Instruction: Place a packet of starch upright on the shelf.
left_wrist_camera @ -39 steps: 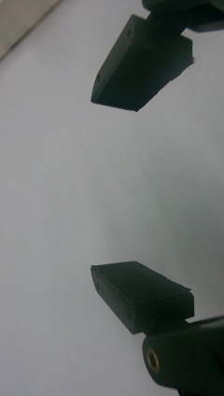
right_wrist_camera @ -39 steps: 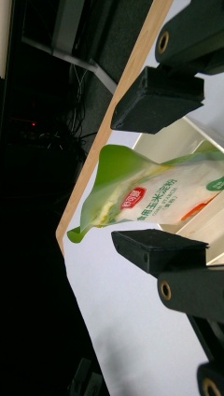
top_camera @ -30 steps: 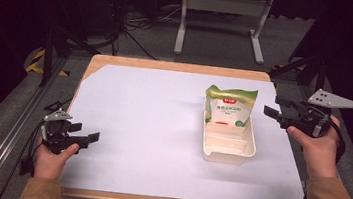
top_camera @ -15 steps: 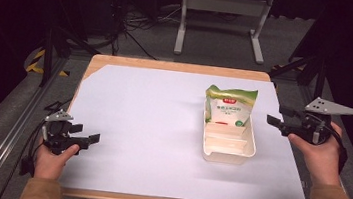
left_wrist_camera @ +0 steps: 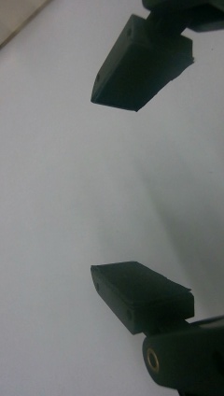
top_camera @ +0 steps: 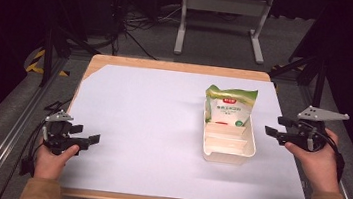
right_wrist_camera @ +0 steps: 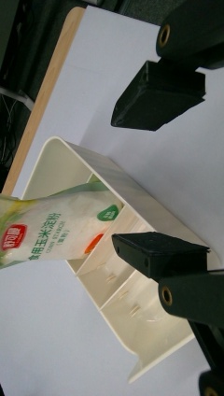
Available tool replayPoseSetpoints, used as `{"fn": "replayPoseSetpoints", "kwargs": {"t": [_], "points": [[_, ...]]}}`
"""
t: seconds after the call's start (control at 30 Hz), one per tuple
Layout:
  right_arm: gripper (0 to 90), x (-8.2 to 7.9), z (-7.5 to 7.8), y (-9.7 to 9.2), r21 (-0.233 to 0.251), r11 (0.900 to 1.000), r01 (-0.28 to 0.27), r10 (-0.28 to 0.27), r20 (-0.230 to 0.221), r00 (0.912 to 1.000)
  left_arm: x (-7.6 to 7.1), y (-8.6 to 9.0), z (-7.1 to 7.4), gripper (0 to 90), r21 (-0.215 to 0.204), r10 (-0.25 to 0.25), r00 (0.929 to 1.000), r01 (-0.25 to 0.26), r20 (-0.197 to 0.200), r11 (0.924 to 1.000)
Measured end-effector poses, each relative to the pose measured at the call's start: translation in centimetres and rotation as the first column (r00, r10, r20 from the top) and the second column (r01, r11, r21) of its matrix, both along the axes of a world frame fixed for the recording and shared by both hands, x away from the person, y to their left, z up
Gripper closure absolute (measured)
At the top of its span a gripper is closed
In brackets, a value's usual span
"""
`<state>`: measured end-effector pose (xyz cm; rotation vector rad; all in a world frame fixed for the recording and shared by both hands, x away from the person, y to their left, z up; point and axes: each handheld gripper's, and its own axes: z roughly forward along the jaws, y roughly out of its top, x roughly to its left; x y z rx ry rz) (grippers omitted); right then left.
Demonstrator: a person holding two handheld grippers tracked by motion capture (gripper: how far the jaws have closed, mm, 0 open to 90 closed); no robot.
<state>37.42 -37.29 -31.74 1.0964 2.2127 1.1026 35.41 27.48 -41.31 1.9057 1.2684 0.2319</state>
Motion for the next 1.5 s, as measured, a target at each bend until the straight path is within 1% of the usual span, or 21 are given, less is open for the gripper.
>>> {"fn": "replayPoseSetpoints", "kwargs": {"t": [0.07, 0.23, 0.3, 0.37, 0.43, 0.47, 0.53, 0.57, 0.67, 0.8, 0.97, 1.03, 1.1, 1.2, 1.3, 1.33, 1.4, 1.5], "points": [[36.3, -0.1, -0.5, -0.1, -0.003, 1.0, 0.003, -0.003, -0.006, 1.0, 0.0, 0.0, -0.1, 16.5, 0.0, -0.001, 1.0, 0.001, 0.0, 1.0], [35.8, -0.3, -1.7, -0.4, 0.007, 0.9999, 0.013, -0.013, -0.028, 0.9995, 0.1, 0.1, -0.3, 16.5, 0.002, -0.002, 1.0, 0.002, -0.005, 1.0], [35.6, -0.3, -2.4, -0.6, 0.013, 0.9998, 0.018, -0.017, -0.036, 0.9992, 0.1, 0.2, -0.4, 16.4, 0.014, -0.005, 1.0, 0.005, -0.002, 0.9999], [35.5, -0.3, -3.0, -0.7, 0.013, 0.9997, 0.018, -0.018, -0.044, 0.9989, 0.2, 0.2, -0.7, 16.4, 0.004, -0.003, 0.9999, 0.003, -0.012, 1.0], [35.3, -0.3, -3.7, -0.7, 0.019, 0.9996, 0.019, -0.018, -0.051, 0.9986, 0.2, 0.3, -0.9, 16.4, 0.014, -0.004, 0.9999, 0.004, -0.01, 0.9999], [35.3, -0.4, -3.9, -0.8, 0.021, 0.9996, 0.02, -0.019, -0.052, 0.9985, 0.2, 0.3, -0.9, 16.4, 0.015, -0.005, 0.9999, 0.005, -0.014, 0.9999], [35.3, -0.4, -4.6, -0.8, 0.029, 0.9994, 0.02, -0.019, -0.055, 0.9983, 0.3, 0.4, -1.1, 16.4, 0.018, -0.004, 1.0, 0.004, -0.007, 0.9998], [35.3, -0.4, -4.8, -0.8, 0.031, 0.9993, 0.02, -0.018, -0.058, 0.9981, 0.2, 0.3, -1.1, 16.4, 0.009, -0.003, 0.9999, 0.003, -0.013, 1.0], [35.3, -0.4, -5.9, -0.8, 0.038, 0.9989, 0.026, -0.023, -0.063, 0.9977, 0.2, 0.3, -1.2, 16.4, 0.01, -0.007, 0.9999, 0.007, -0.011, 0.9999], [35.3, -0.5, -7.1, -0.8, 0.042, 0.9986, 0.033, -0.03, -0.074, 0.9968, 0.3, 0.2, -1.5, 16.4, 0.015, -0.01, 0.9998, 0.01, -0.015, 0.9998], [35.3, -0.5, -8.7, -0.8, 0.05, 0.9979, 0.042, -0.038, -0.084, 0.9957, 0.2, 0.2, -1.5, 16.3, 0.023, -0.014, 0.9999, 0.014, -0.008, 0.9996], [35.2, -0.6, -9.3, -0.7, 0.044, 0.9979, 0.046, -0.042, -0.089, 0.9952, 0.2, 0.2, -1.5, 16.3, 0.021, -0.014, 0.9998, 0.015, -0.01, 0.9997], [35.3, -0.6, -9.9, -0.7, 0.035, 0.9982, 0.048, -0.045, -0.083, 0.9955, 0.2, 0.2, -1.5, 16.3, 0.022, -0.015, 0.9998, 0.015, -0.01, 0.9996], [35.3, -0.6, -10.6, -0.6, 0.036, 0.9979, 0.054, -0.051, -0.079, 0.9956, 0.2, 0.1, -1.6, 16.3, 0.022, -0.015, 0.9998, 0.015, -0.009, 0.9996], [35.3, -0.6, -10.9, -0.5, 0.028, 0.9981, 0.054, -0.052, -0.074, 0.9959, 0.1, 0.0, -1.6, 16.3, 0.023, -0.017, 0.9998, 0.017, -0.006, 0.9996], [35.3, -0.7, -11.1, -0.4, 0.023, 0.9982, 0.055, -0.053, -0.071, 0.9961, 0.1, -0.1, -1.6, 16.3, 0.029, -0.015, 0.9999, 0.015, 0.0, 0.9994], [35.3, -0.8, -11.4, -0.2, 0.011, 0.9987, 0.05, -0.049, -0.063, 0.9968, 0.1, -0.1, -1.8, 16.3, 0.026, -0.019, 0.9998, 0.019, -0.004, 0.9995], [35.1, -0.8, -11.7, 0.0, 0.006, 0.999, 0.044, -0.044, -0.068, 0.9967, 0.1, -0.3, -1.9, 16.3, 0.033, -0.018, 0.9998, 0.018, -0.008, 0.9993]]}}
